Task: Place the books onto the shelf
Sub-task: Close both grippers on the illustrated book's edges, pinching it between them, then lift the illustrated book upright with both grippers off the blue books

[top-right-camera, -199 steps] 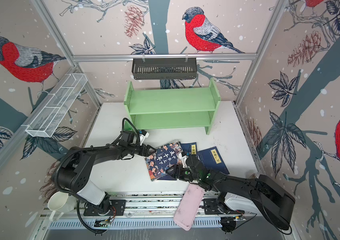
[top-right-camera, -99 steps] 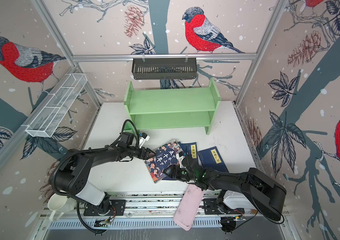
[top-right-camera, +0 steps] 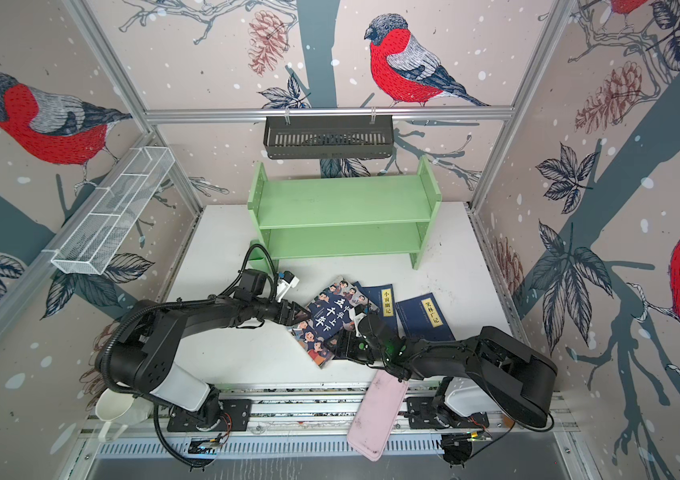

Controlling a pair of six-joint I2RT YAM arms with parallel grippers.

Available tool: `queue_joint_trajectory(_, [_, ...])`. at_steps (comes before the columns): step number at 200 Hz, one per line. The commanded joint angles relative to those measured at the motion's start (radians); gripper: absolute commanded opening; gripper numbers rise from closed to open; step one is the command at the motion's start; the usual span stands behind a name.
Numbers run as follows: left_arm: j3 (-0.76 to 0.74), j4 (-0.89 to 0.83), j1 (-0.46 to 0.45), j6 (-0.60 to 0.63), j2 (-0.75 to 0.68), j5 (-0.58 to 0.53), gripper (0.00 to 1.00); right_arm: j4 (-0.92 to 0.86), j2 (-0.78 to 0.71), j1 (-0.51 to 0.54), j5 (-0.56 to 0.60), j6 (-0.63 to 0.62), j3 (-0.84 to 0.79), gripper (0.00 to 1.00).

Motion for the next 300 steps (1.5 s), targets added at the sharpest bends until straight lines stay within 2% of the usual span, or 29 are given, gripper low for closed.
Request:
queue_joint_trajectory(1, [-0.011, 0.008, -0.004, -0.013, -0.003, 0.128, 0.76, 0.029, -0.010, 0.002, 0.065, -0.020, 0.000, 0.76])
queue_joint_trajectory(23, [-0.022, 0.025, -0.005, -0.018, 0.004, 0.155, 0.76, 0.057, -0.020, 0.002, 0.086, -0.023, -0.009, 0.73])
queue_joint_trajectory(84, [-0.047, 0.038, -0.015, -0.002, -0.005, 0.203, 0.77, 0.130, -0.060, 0.003, 0.100, -0.044, -0.024, 0.55])
queue_joint_trajectory(130, [-0.081, 0.105, -0.021, -0.036, -0.020, 0.240, 0.78, 0.177, -0.082, 0.003, 0.087, -0.058, -0.038, 0.49])
queue_joint_trajectory(151, [-0.090, 0.121, -0.024, -0.039, -0.031, 0.238, 0.79, 0.178, -0.082, 0.002, 0.080, -0.066, -0.035, 0.41])
queue_joint_trajectory(185, [-0.072, 0.055, -0.022, 0.004, -0.065, 0.198, 0.80, 0.194, -0.125, -0.012, 0.054, -0.074, -0.053, 0.20])
queue_joint_trajectory(203, [-0.052, -0.014, -0.017, 0.052, -0.108, 0.164, 0.82, 0.186, -0.176, -0.032, 0.038, -0.083, -0.072, 0.18])
queue_joint_trajectory(223, [-0.036, -0.049, 0.018, 0.059, -0.157, 0.144, 0.83, 0.143, -0.261, -0.076, -0.029, -0.108, -0.083, 0.16])
queue_joint_trajectory(245, [-0.019, -0.052, 0.099, 0.016, -0.188, 0.153, 0.84, 0.056, -0.368, -0.139, -0.139, -0.150, -0.075, 0.16])
queue_joint_trajectory(263, [0.003, -0.082, 0.150, 0.007, -0.192, 0.202, 0.84, 0.017, -0.442, -0.194, -0.251, -0.171, -0.070, 0.16])
queue_joint_trajectory(283, [0.038, -0.159, 0.154, 0.063, -0.194, 0.281, 0.85, 0.015, -0.490, -0.248, -0.371, -0.178, -0.064, 0.14])
queue_joint_trajectory(300, [0.028, -0.124, 0.154, 0.013, -0.196, 0.349, 0.85, 0.003, -0.499, -0.277, -0.453, -0.201, -0.043, 0.14])
